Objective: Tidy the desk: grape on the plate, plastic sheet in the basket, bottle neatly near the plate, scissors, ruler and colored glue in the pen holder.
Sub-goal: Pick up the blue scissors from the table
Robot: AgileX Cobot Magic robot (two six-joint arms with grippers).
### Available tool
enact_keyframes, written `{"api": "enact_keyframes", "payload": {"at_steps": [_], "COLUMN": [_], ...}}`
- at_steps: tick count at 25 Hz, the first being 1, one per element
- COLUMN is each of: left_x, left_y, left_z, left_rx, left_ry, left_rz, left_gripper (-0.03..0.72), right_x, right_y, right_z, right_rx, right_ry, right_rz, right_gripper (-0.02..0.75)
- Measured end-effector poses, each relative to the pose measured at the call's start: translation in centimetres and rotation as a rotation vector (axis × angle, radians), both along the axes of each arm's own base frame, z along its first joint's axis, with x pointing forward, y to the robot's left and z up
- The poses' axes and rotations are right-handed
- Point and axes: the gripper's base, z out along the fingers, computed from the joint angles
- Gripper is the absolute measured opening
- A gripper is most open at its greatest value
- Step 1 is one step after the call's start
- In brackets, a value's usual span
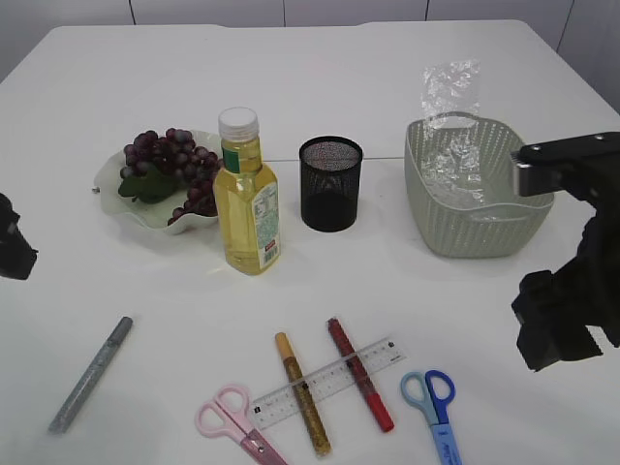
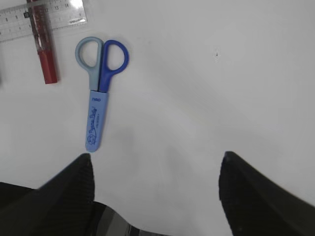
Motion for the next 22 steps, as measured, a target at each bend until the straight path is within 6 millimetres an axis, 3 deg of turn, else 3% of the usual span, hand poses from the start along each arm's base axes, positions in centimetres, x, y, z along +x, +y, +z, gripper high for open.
{"api": "enact_keyframes", "payload": {"at_steps": [12,15,22], "left_x": [-1.0,-1.2,-1.4], "left_y": [0.0,-0.2,-0.4], "left_z": [-0.4,-0.4,-0.4], "left_rx": [0.013,-0.009,-0.038], "left_ry": [0.114,0.140,0.151], "left_rz": [-0.041,-0.041,-0.037], "left_gripper": [0.497,0.496,0.496], "right_x": [-0.4,-0.6,-0.6], "right_y": [0.6,0.8,2.9], "right_z": [0.0,0.0,-1.2], "right_rx": [0.055,0.067,0.049], "right_ry": [0.037,0.051,0.064], "right_rz": [-0.023,-0.039,0.016], "right_gripper": [0.576,0.543,0.498]}}
